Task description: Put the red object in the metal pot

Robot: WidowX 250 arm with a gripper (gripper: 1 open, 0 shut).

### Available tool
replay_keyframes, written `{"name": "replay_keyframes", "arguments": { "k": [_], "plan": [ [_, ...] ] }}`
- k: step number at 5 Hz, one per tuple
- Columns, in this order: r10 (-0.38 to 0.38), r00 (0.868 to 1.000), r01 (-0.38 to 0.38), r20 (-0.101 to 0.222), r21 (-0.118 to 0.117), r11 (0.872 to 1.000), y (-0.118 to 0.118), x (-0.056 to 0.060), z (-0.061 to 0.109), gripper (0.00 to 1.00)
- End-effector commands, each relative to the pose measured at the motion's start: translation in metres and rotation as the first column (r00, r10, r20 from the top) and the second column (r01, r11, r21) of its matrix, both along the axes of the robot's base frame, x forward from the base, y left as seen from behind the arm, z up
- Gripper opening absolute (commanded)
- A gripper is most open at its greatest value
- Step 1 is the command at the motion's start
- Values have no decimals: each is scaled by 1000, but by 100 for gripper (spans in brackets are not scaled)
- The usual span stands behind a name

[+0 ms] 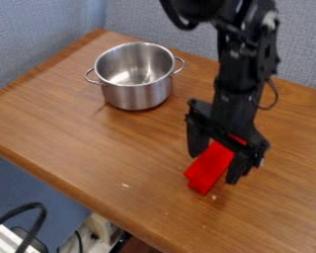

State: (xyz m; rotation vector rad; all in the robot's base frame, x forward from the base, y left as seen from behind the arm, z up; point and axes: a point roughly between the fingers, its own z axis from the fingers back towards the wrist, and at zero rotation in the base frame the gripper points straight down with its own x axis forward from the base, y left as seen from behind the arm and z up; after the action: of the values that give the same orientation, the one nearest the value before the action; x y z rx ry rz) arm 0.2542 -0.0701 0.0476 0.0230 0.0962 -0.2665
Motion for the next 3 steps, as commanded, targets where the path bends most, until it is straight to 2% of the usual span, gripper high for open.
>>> {"name": "replay_keyframes", "arguments": {
  "k": [1,3],
  "plan": [
    [-30,999,30,16,-2,1000,-4,0,-6,100],
    [-28,1000,28,-9,4,1000,-1,-1,-18,100]
  ]
}}
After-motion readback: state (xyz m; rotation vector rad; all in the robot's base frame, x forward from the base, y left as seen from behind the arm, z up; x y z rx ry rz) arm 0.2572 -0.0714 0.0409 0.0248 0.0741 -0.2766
